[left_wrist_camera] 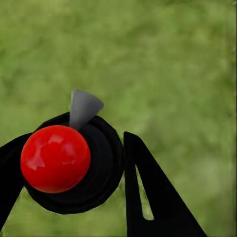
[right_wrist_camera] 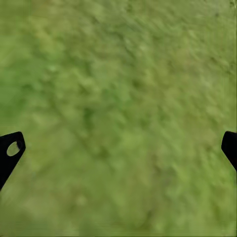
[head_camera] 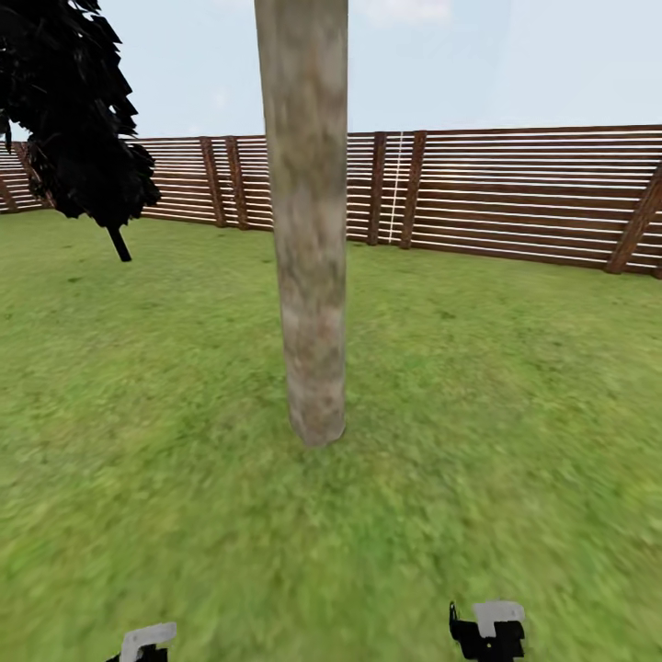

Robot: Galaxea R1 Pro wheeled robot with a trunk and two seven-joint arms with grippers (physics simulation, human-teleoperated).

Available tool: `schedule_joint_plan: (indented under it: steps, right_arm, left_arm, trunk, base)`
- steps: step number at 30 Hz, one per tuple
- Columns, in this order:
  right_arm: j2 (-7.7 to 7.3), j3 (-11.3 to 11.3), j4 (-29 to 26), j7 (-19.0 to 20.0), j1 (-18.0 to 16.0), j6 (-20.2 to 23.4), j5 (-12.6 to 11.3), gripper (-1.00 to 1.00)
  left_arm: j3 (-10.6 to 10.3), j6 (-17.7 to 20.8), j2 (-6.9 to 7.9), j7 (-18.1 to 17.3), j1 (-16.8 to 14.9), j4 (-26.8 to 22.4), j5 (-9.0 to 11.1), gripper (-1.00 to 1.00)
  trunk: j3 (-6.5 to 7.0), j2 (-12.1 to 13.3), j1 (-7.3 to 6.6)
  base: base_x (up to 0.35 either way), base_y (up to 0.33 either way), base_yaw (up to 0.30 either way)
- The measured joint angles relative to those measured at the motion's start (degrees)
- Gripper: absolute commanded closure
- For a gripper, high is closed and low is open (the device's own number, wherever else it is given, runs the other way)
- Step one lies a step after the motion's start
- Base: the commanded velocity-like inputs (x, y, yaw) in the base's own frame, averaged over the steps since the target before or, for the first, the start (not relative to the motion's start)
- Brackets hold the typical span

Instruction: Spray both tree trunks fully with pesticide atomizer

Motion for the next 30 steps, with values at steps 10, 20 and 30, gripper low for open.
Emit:
schedule_joint_plan:
  steps: [10,20,30]
  right_arm:
    - [-1.25,5.88,-20.73,32.38,-0.06,12.27,11.28,-1.00]
    - [-1.19,5.84,-26.97,57.39,-2.69,15.56,17.01,-1.00]
    - [-0.67,5.93,-30.66,62.54,-3.65,22.08,16.86,-1.00]
  left_arm:
    - [0.50,15.47,1.67,-28.70,-18.23,-3.71,-33.58,1.00]
    - [-0.07,22.51,0.44,-46.21,-20.65,-11.73,-41.23,1.00]
    - [-2.27,25.50,0.06,-49.51,-20.12,-16.04,-43.93,1.00]
  trunk:
    - [0.01,0.00,0.00]
    - [0.00,0.00,0.03]
    - [0.00,0.00,0.04]
  base:
    - [0.328,-0.040,0.000]
    - [0.054,-0.011,0.000]
    - [0.000,0.000,0.000]
